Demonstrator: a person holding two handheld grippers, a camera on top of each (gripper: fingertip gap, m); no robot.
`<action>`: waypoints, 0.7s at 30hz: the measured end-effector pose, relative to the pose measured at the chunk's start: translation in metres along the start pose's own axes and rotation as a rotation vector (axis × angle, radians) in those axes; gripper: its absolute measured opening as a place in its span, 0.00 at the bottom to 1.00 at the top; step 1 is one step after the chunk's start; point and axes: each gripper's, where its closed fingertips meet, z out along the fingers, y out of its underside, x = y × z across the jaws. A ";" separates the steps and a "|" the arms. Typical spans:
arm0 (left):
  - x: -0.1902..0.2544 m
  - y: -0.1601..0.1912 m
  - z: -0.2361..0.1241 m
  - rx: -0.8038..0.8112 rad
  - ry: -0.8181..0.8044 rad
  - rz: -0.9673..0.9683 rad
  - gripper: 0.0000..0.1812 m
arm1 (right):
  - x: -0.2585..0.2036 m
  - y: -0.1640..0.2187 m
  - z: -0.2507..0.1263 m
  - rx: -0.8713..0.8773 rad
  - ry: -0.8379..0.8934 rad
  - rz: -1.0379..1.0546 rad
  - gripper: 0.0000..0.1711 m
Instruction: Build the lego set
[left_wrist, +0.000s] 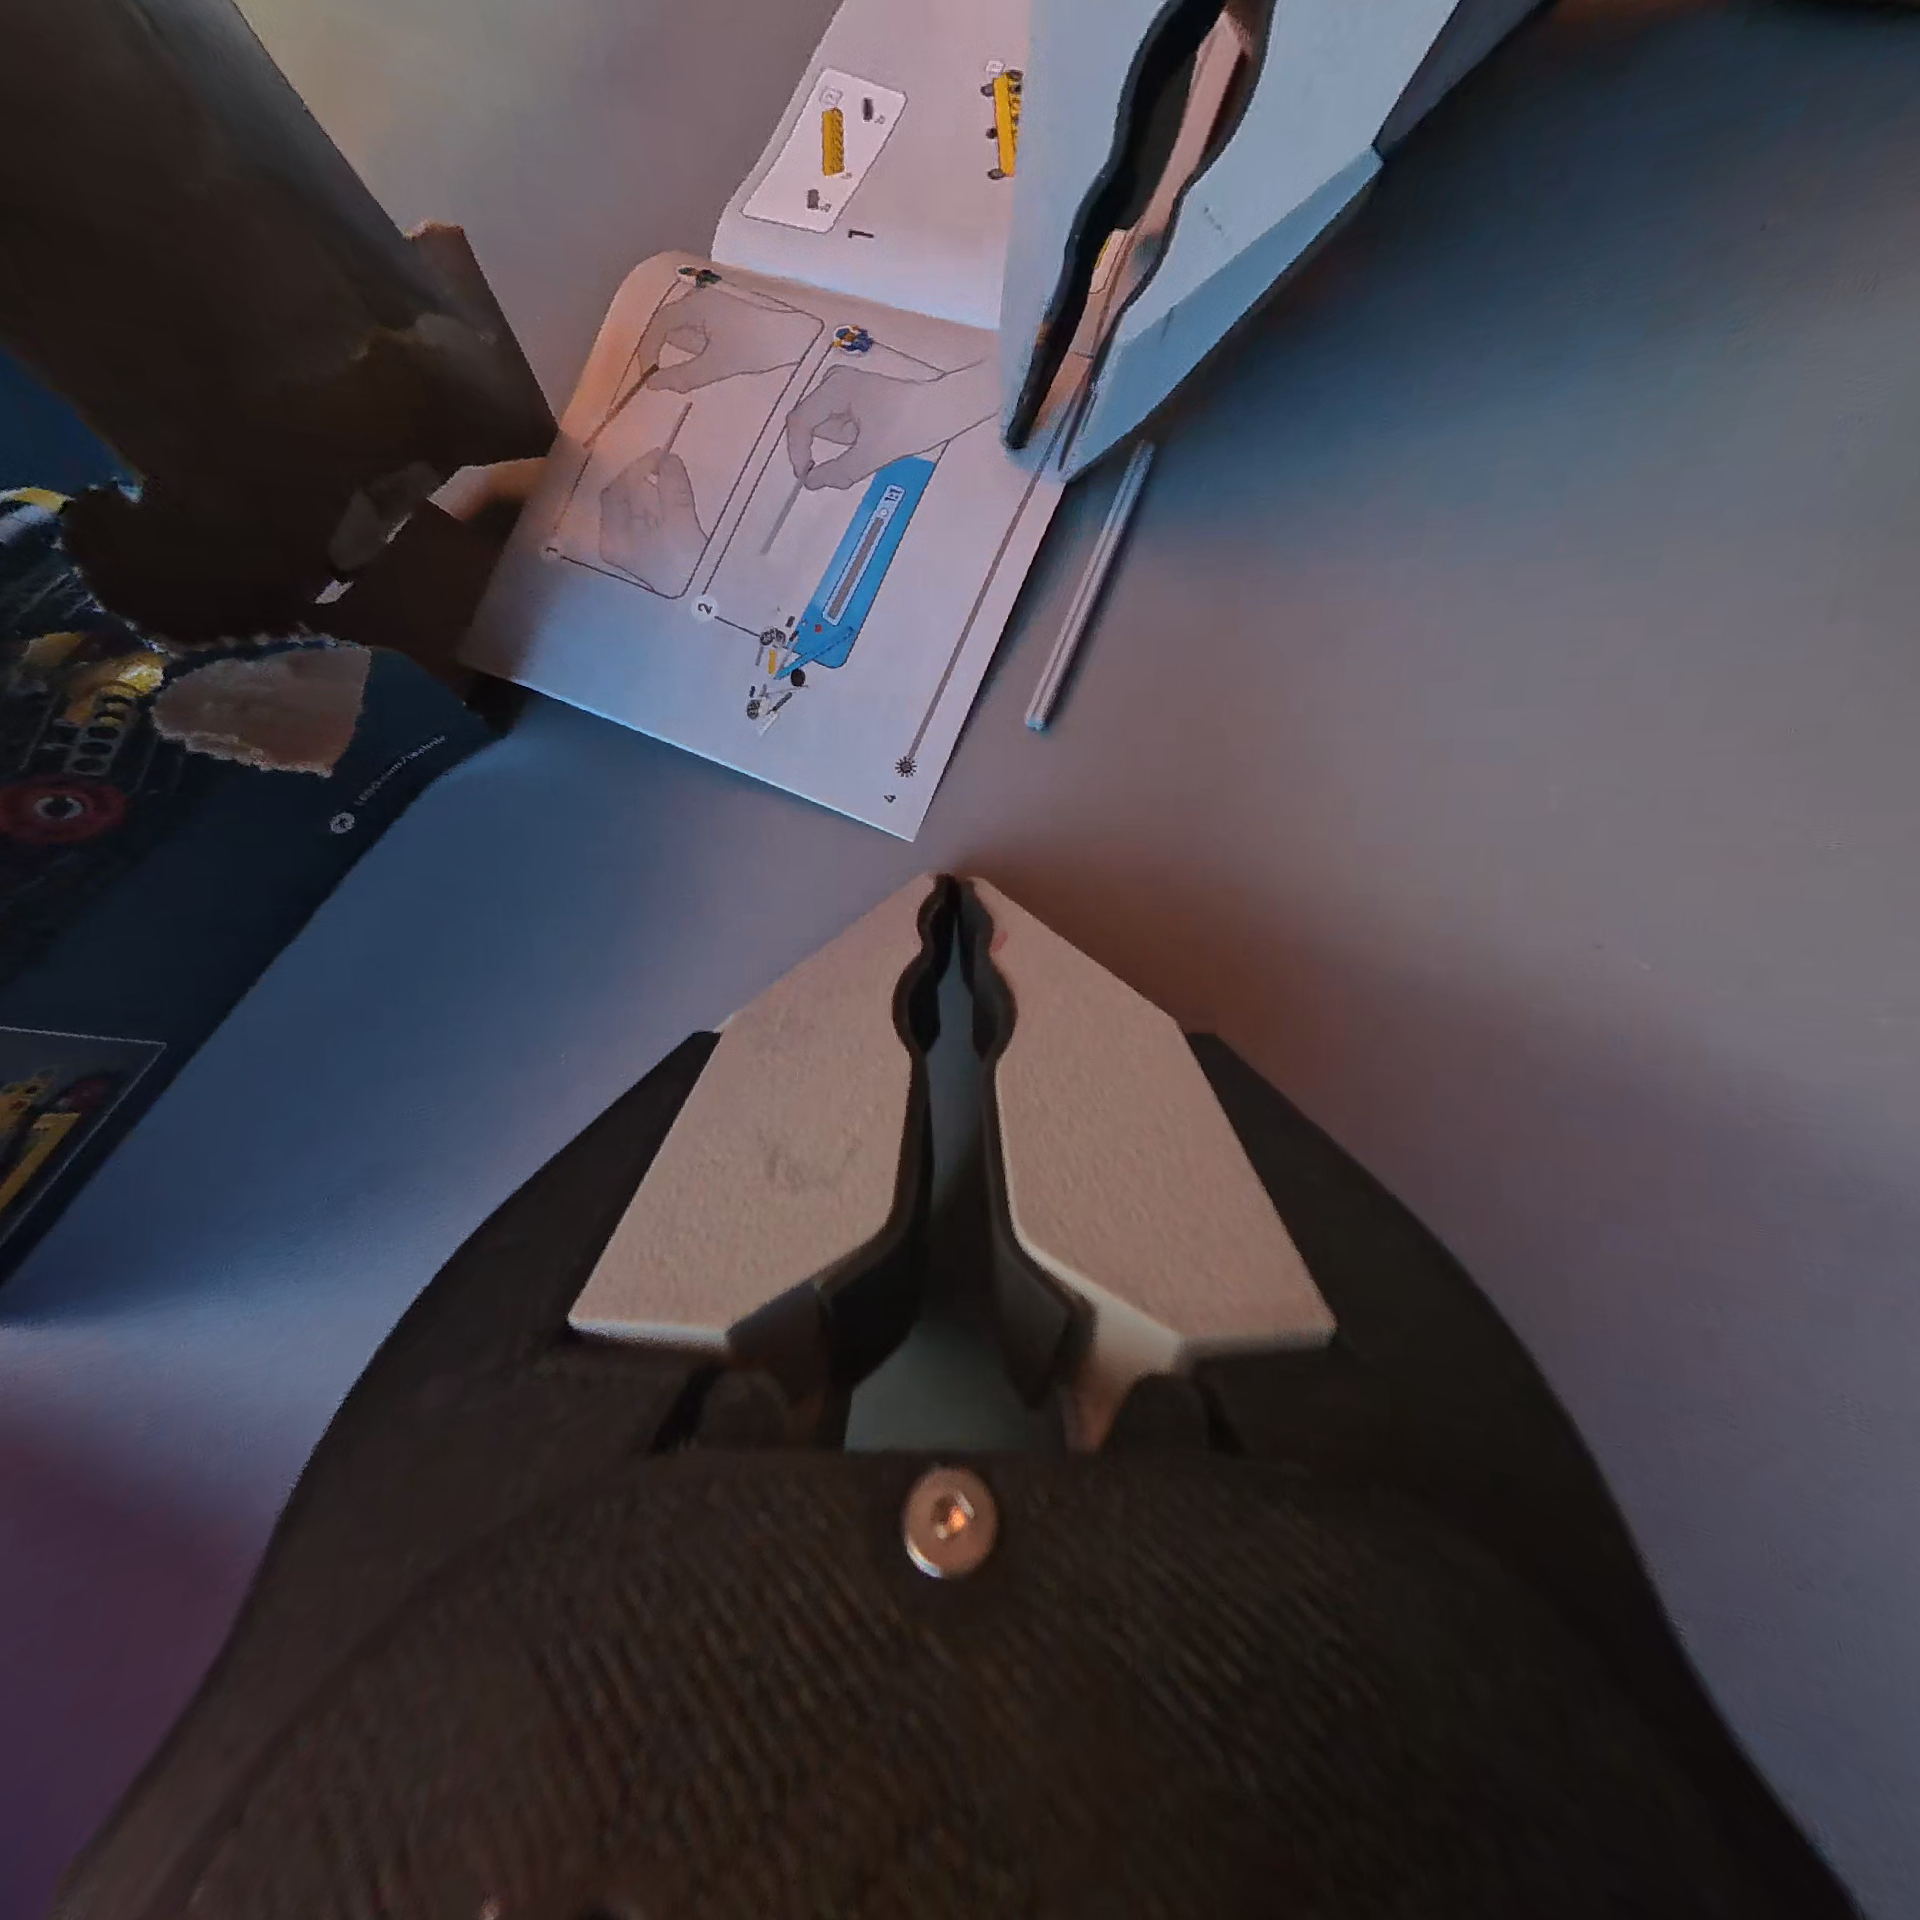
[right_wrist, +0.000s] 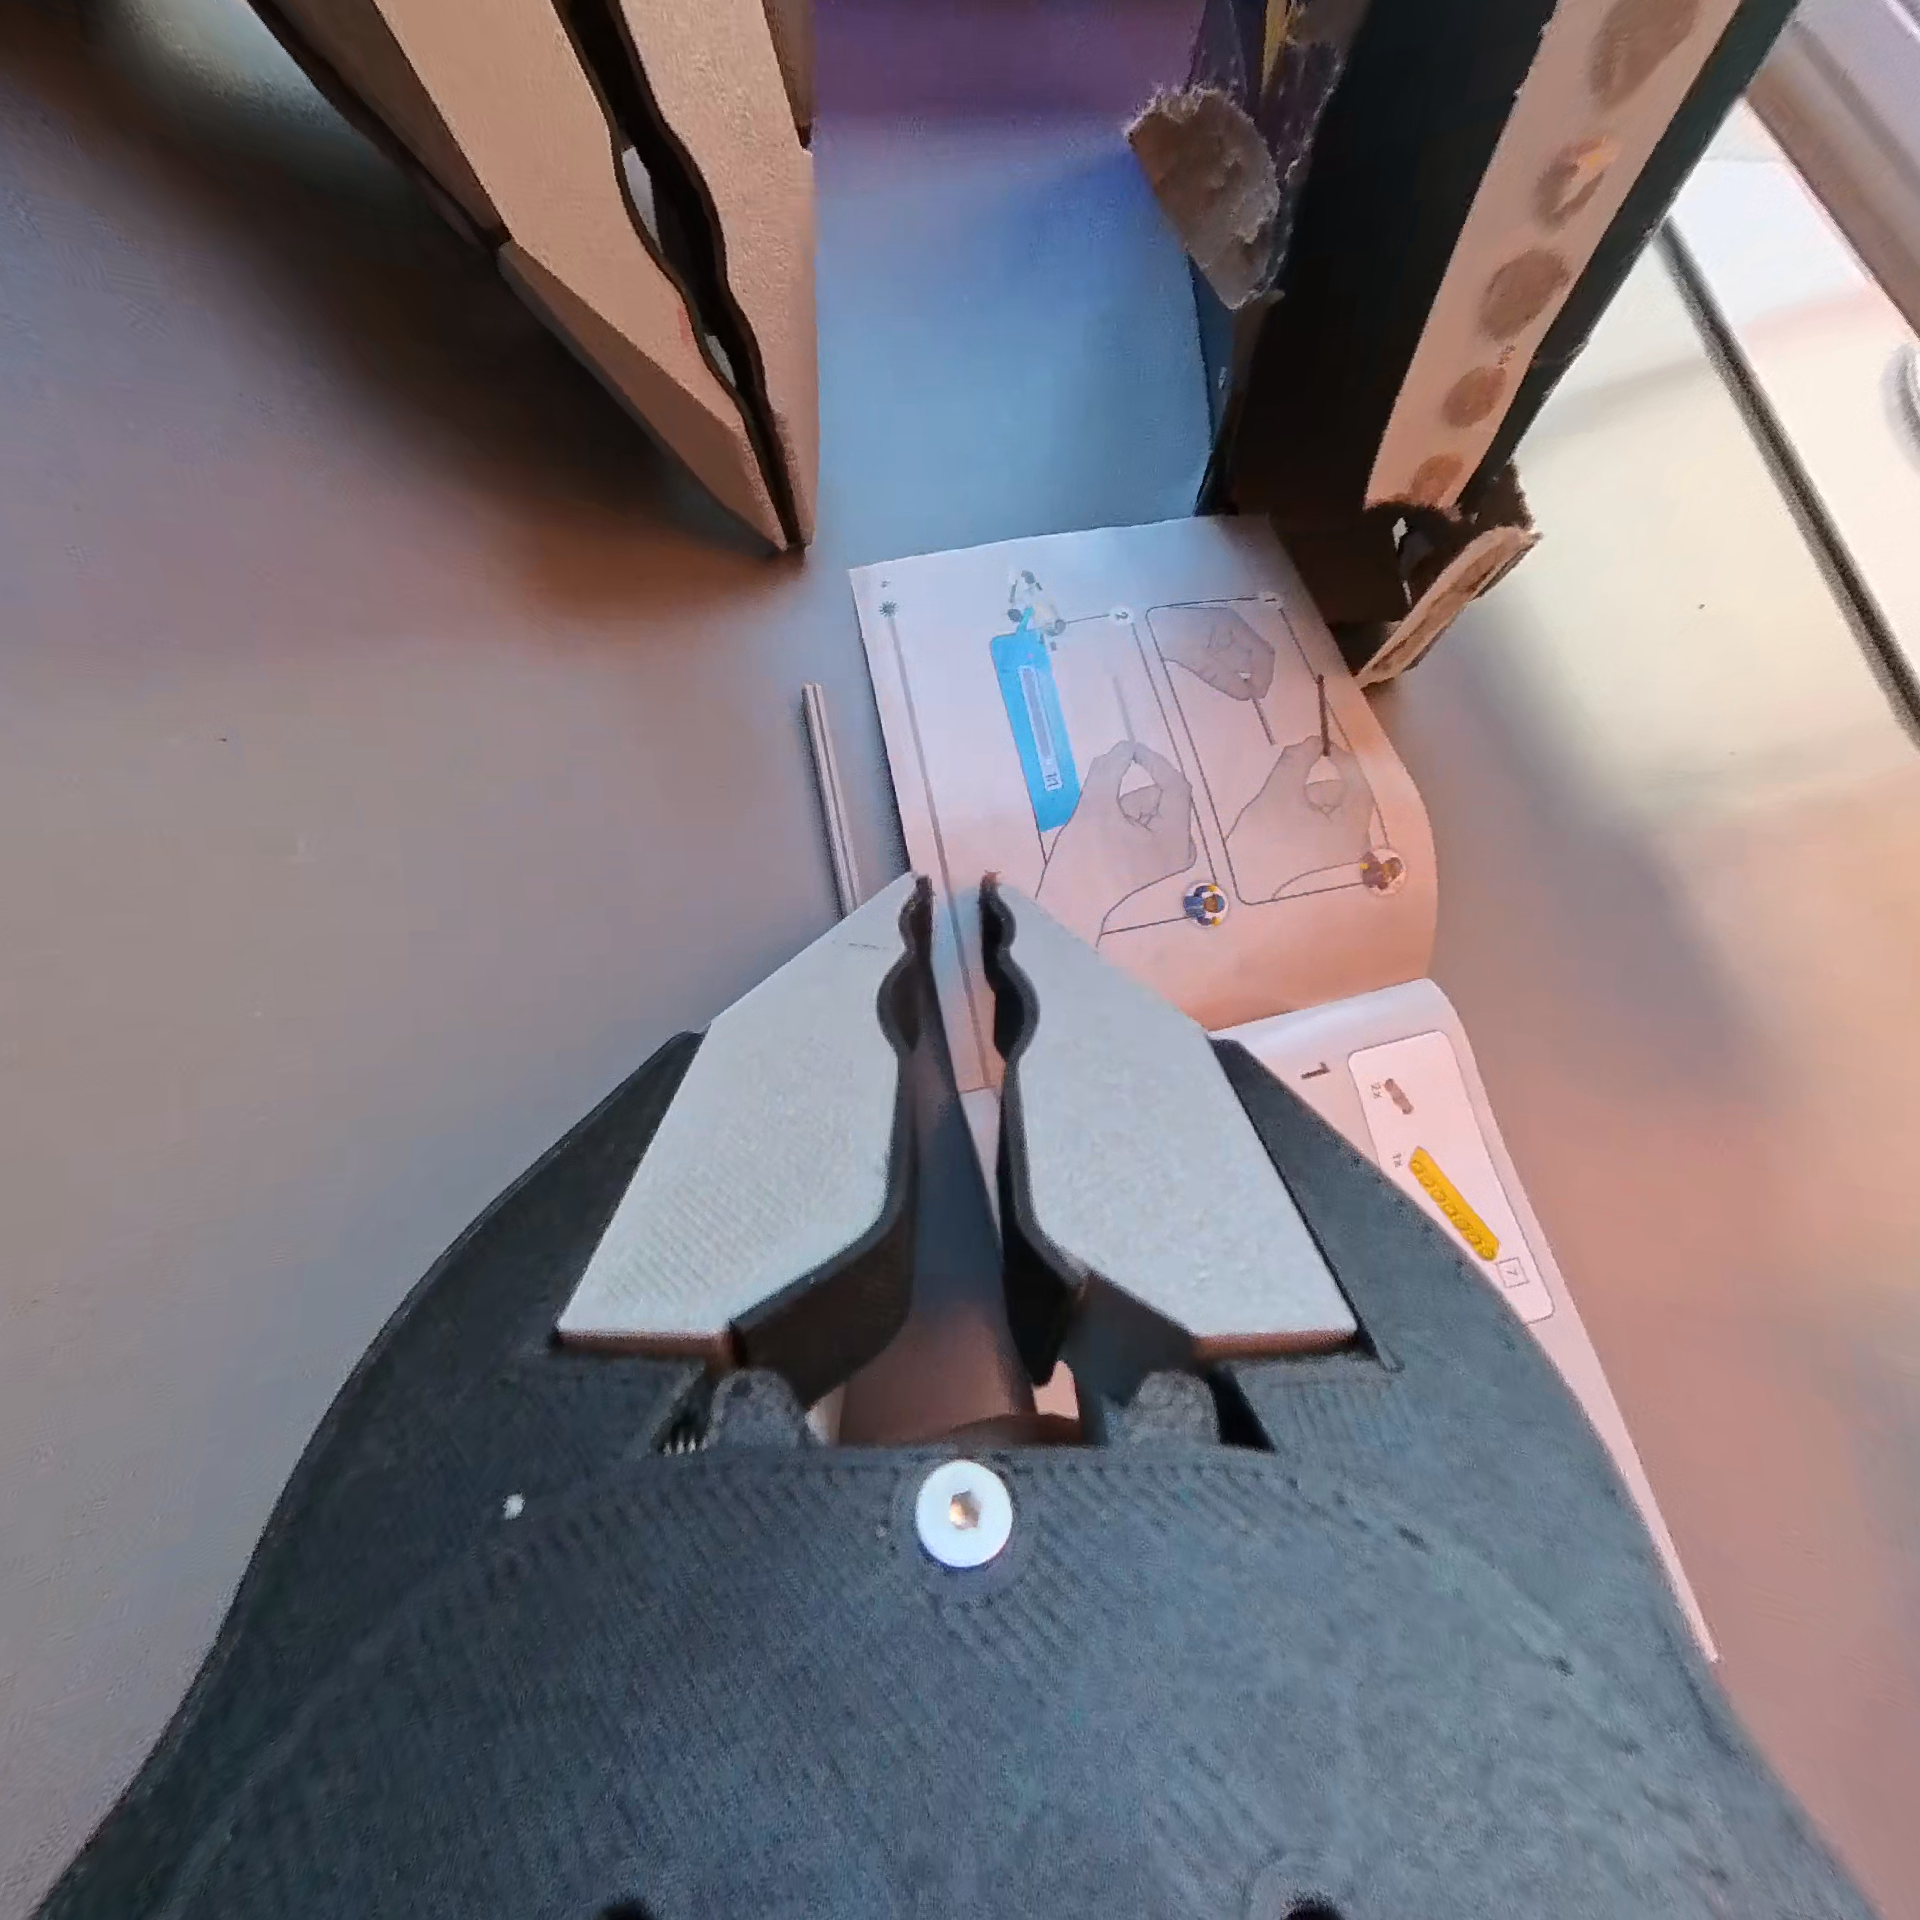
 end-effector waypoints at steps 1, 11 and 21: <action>0.000 0.000 0.000 0.000 -0.005 0.006 0.00 | 0.000 0.000 0.000 0.005 -0.007 0.002 0.04; 0.000 0.000 0.000 -0.003 -0.024 0.027 0.00 | -0.002 -0.009 -0.007 0.076 -0.056 0.035 0.10; 0.000 0.000 0.000 -0.004 -0.053 0.059 0.00 | -0.003 -0.015 -0.013 0.134 -0.102 0.070 0.12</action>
